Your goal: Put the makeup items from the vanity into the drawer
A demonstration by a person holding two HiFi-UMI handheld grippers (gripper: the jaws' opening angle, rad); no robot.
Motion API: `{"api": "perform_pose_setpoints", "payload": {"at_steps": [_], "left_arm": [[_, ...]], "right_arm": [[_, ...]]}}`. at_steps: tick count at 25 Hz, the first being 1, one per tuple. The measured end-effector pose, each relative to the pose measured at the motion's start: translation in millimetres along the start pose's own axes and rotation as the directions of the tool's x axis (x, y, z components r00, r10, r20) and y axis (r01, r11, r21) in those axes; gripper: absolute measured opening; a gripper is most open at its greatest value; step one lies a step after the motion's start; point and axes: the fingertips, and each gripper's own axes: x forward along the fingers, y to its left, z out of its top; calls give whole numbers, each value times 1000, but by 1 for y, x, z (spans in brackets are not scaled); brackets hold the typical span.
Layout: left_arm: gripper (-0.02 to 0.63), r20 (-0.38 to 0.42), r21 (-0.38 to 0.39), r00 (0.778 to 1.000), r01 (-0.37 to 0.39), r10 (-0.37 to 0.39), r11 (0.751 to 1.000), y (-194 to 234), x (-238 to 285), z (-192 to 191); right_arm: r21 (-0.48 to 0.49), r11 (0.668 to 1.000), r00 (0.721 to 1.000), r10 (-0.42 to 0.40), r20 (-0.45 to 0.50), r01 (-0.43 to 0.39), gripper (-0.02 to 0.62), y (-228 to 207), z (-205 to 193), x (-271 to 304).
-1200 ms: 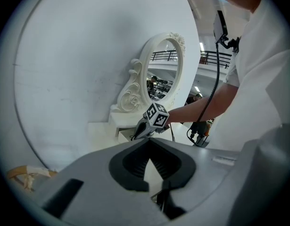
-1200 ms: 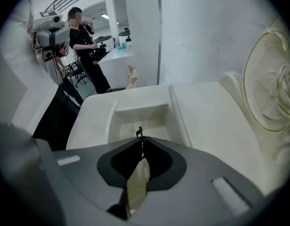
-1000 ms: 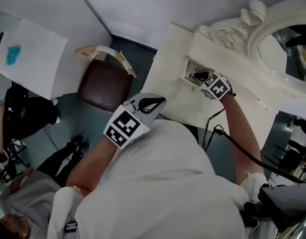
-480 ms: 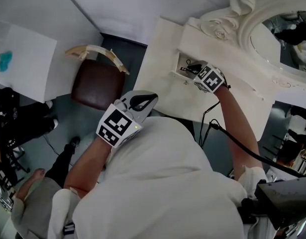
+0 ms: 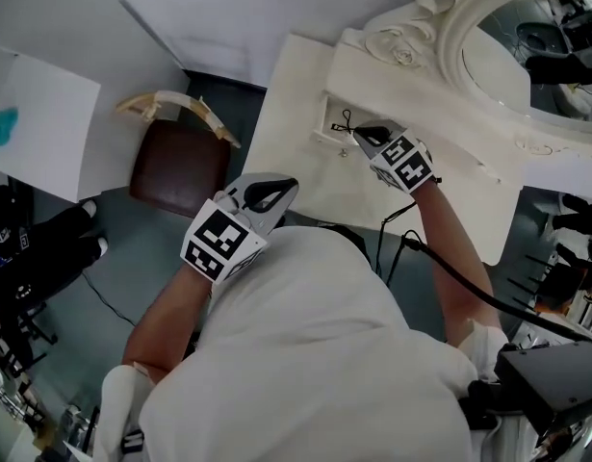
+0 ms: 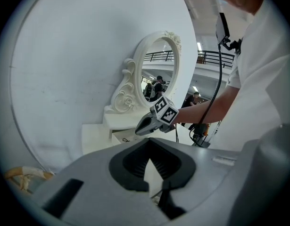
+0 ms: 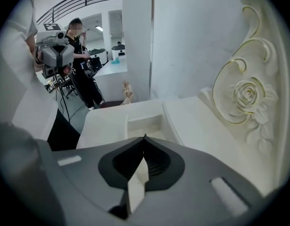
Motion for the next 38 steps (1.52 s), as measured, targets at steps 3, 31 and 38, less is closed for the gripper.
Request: {"api": "perform_pose_setpoints", "payload": {"at_steps": [3, 31, 38], "left_arm": [[3, 6, 6, 1000, -3, 3, 1000, -14, 7, 5], [3, -18, 44, 998, -51, 52, 998, -153, 77, 28], [3, -28, 43, 997, -68, 70, 997, -174, 90, 26]], "right_arm": [[52, 999, 999, -12, 50, 10, 2, 7, -6, -19], [190, 978, 948, 21, 316, -85, 2, 100, -98, -170], [149, 984, 945, 49, 324, -102, 2, 108, -112, -180]]}}
